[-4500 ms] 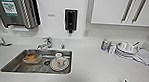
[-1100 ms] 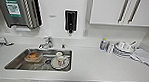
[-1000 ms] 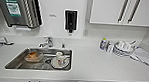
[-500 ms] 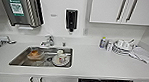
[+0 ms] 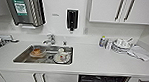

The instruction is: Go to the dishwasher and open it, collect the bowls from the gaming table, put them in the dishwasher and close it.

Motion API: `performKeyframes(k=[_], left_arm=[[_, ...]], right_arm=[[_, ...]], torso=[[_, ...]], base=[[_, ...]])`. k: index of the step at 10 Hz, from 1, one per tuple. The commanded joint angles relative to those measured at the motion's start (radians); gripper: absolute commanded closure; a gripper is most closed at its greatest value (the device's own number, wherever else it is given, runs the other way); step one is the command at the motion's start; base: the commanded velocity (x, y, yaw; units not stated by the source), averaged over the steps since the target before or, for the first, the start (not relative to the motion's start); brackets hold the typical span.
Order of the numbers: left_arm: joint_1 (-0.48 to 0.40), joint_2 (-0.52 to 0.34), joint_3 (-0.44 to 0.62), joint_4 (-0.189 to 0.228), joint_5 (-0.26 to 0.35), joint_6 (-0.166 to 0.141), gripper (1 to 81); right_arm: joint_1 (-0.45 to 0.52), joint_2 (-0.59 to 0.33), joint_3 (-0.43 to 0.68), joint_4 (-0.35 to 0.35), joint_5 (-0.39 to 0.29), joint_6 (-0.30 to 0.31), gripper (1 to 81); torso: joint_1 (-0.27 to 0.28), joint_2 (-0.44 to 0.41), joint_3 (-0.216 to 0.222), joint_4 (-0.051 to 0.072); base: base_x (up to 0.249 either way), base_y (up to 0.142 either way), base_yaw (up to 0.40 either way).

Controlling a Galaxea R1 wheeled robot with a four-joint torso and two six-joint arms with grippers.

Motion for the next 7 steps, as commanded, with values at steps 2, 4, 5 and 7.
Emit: performKeyframes(k=[2,4,5,7], left_arm=[[-0.081,-0.034,0.022,0.010,0.013,0.002,1.0],[-0.070,-0.028,0.016,0.012,0.013,0.004,1.0],[-0.062,-0.022,0.011,0.012,0.012,0.005,1.0],[-0.041,-0.007,-0.008,0.012,0.010,0.015,1.0]], right_arm=[[0.012,-0.013,0.043,-0.079,-0.243,-0.050,1.0],[-0.008,0.002,0.014,-0.093,-0.233,-0.050,1.0],[-0.019,0.007,0.002,-0.094,-0.222,-0.050,1.0],[-0.033,0.019,-0.016,-0.105,-0.213,-0.050,1.0]], torso=[[0.000,0.000,0.000,0.000],[0.000,0.000,0.000,0.000],[0.001,0.001,0.000,0.000],[0.000,0.000,0.000,0.000]], base=[[-0.095,0.000,0.000],[-0.095,0.000,0.000],[-0.095,0.000,0.000],[-0.096,0.000,0.000]])
